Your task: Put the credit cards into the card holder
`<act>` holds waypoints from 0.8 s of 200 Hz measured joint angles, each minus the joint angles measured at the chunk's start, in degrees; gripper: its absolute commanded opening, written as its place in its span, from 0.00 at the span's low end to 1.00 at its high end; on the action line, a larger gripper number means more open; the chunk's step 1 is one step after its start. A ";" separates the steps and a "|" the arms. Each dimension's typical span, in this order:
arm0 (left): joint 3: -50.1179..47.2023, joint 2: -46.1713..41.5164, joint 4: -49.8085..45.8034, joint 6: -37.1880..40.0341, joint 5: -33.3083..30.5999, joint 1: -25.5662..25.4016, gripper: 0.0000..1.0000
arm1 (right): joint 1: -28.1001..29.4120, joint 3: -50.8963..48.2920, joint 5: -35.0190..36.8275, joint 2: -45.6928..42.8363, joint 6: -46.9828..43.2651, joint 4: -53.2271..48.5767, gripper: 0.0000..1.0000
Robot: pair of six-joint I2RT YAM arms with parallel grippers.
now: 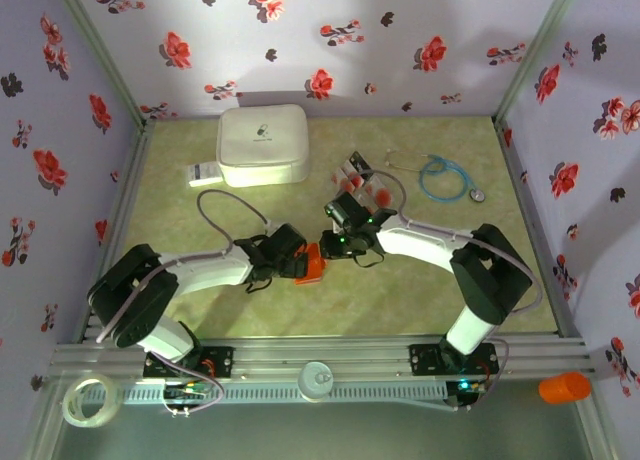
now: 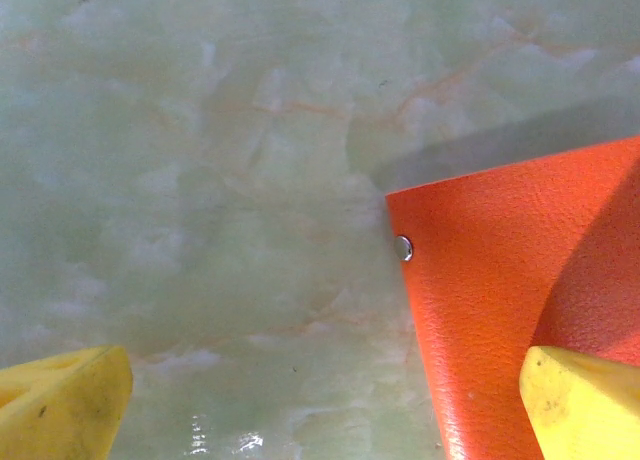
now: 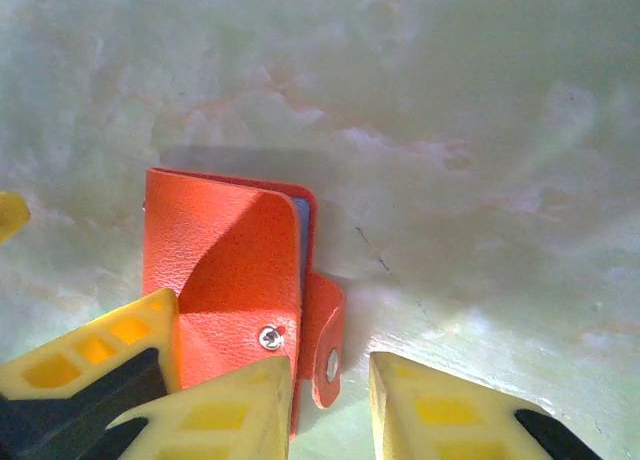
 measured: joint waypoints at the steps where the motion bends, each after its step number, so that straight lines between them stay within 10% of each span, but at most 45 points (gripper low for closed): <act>1: 0.00 0.02 0.00 0.00 -0.02 -0.02 1.00 | 0.00 0.00 0.02 0.00 0.00 -0.04 0.28; 160: 0.37 0.90 0.11 0.00 -1.42 -0.83 1.00 | -0.13 0.59 -1.49 2.93 0.02 -0.52 0.20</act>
